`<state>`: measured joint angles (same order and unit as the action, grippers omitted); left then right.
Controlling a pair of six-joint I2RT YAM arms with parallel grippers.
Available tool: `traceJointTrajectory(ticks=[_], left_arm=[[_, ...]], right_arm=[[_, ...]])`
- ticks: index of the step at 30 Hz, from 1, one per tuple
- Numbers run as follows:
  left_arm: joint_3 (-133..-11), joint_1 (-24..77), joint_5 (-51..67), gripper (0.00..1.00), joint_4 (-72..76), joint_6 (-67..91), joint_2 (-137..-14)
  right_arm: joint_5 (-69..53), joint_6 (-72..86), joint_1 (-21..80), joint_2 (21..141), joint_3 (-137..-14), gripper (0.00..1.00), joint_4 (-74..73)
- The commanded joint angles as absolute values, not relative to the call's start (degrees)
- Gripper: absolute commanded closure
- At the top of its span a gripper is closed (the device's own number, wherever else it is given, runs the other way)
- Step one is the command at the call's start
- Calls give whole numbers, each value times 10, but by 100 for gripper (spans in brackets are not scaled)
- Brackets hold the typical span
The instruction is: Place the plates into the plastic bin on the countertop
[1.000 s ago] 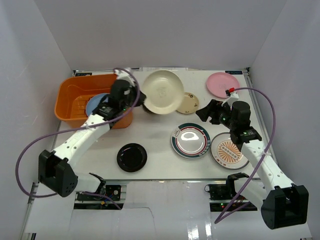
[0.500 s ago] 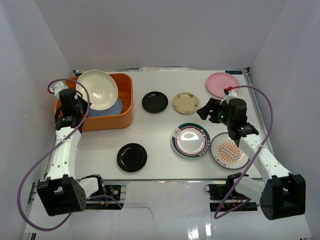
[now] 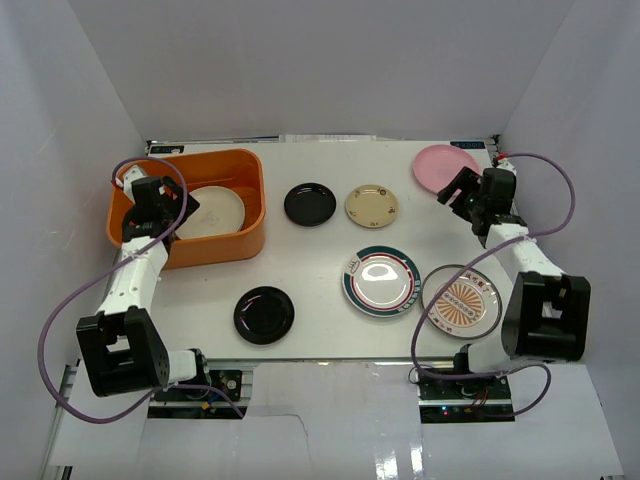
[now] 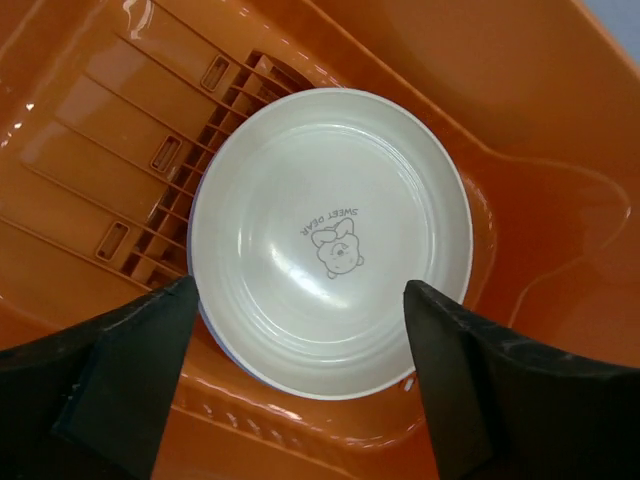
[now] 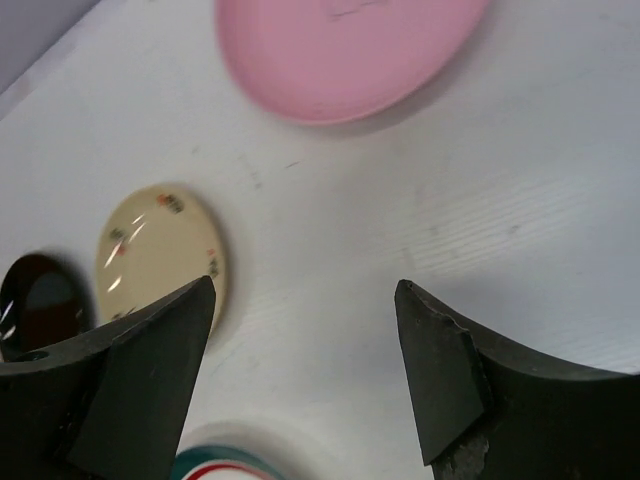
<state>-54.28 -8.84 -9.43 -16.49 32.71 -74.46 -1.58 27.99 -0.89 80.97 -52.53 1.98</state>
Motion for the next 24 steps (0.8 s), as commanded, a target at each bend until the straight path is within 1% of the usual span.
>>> traceJointTrajectory(ticks=[1, 4, 8, 11, 14, 15, 16, 18, 20, 21, 22, 24], left_arm=[[-542, -91, -68, 2, -161, 314, -710], [-533, -91, -27, 2, -148, 310, -671], [-526, -87, 67, 2, -132, 297, -617], [-535, -52, 98, 2, -133, 277, -585], [-540, -1, 119, 2, -136, 264, -570], [-539, 30, 144, 2, -138, 264, -569], [-537, 39, 159, 2, -139, 264, -568], [-532, 70, 184, 2, -146, 264, -569], [-529, 90, 195, 2, -152, 265, -571], [-532, 107, 199, 2, -156, 266, -572], [-533, 116, 205, 2, -156, 268, -573], [-547, 145, 209, 2, -158, 273, -580]], right_arm=[[53, 321, -59, 859, -550, 21, 57], [67, 344, -71, 934, -586, 21, 68], [85, 351, -73, 1023, -655, 21, 60], [91, 362, -76, 1075, -692, 22, 60], [72, 374, -75, 1115, -712, 22, 69], [70, 378, -76, 1125, -725, 23, 69], [69, 381, -76, 1147, -732, 26, 69], [72, 385, -76, 1167, -756, 33, 46], [76, 388, -76, 1176, -753, 54, 46], [80, 393, -76, 1173, -745, 74, 49], [81, 395, -76, 1161, -739, 82, 54], [83, 397, -76, 1136, -720, 92, 89]])
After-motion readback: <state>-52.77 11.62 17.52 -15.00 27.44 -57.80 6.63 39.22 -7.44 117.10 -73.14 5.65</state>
